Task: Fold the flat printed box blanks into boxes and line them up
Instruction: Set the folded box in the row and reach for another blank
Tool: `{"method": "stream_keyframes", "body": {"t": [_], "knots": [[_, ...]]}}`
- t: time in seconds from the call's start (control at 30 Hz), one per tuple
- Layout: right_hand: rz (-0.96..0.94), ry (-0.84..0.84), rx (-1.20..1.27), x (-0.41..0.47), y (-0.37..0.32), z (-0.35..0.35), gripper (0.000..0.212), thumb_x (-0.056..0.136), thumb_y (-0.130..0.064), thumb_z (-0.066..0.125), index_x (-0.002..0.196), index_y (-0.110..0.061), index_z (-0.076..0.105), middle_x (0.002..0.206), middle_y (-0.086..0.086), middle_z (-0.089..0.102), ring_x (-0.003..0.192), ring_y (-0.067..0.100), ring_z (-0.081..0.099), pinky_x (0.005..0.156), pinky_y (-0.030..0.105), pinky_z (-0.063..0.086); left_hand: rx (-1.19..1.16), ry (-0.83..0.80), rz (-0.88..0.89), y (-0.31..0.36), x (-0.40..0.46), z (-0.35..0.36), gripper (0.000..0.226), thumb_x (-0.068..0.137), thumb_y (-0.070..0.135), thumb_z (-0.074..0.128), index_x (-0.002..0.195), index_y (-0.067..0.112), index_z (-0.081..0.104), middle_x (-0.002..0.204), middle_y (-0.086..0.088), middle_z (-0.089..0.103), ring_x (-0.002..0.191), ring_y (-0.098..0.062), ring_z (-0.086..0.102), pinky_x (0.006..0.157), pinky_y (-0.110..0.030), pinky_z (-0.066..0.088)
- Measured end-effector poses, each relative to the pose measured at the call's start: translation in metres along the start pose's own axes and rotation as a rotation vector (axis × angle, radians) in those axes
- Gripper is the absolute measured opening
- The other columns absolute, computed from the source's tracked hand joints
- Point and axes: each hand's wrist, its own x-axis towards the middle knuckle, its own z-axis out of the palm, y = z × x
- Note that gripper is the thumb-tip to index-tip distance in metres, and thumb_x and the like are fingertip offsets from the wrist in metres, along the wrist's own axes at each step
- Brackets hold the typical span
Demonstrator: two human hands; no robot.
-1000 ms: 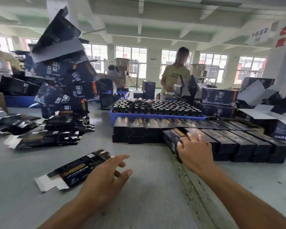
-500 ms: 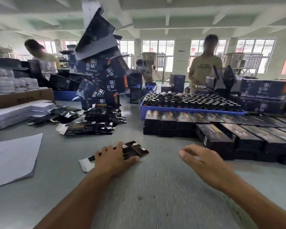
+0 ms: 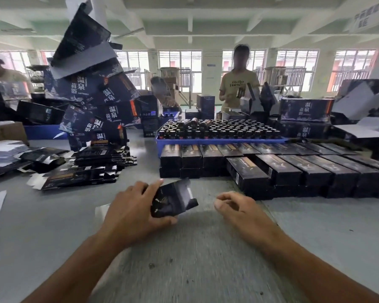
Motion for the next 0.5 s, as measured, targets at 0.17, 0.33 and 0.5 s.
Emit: {"method": "stream_keyframes", "body": {"t": [0.17,0.33,0.5], "knots": [[-0.002,0.079,0.287,-0.001,-0.006,-0.006,0.011,0.095,-0.040,0.064,0.099,-0.031,0.065,0.095,-0.009,0.073,0.090,0.006,0.071,0.076,0.026,0.060,-0.105,0.101,0.191,0.025,-0.015,-0.003,0.103,0.068,0.093,0.039,0.152,0.036,0.026,0.138,0.014,0.042,0.119,-0.006,0.039,0.105,-0.026,0.031],[-0.103,0.035,0.360,-0.006,-0.018,-0.011,0.006,0.093,-0.021,0.071,0.089,-0.024,0.067,0.086,-0.002,0.074,0.079,0.010,0.071,0.072,0.022,0.058,-0.214,0.082,0.264,0.035,-0.023,-0.007,0.098,0.068,0.091,0.043,0.149,0.039,0.024,0.141,0.022,0.034,0.114,0.004,0.030,0.102,-0.020,0.029],[-0.190,0.006,0.255,-0.010,-0.026,-0.009,0.018,0.096,-0.012,0.064,0.088,-0.027,0.071,0.080,-0.014,0.074,0.072,-0.003,0.067,0.063,0.010,0.048,-0.247,0.076,0.309,0.039,-0.027,-0.010,0.096,0.070,0.091,0.042,0.149,0.039,0.024,0.141,0.027,0.030,0.115,0.003,0.035,0.103,-0.021,0.035]]}}
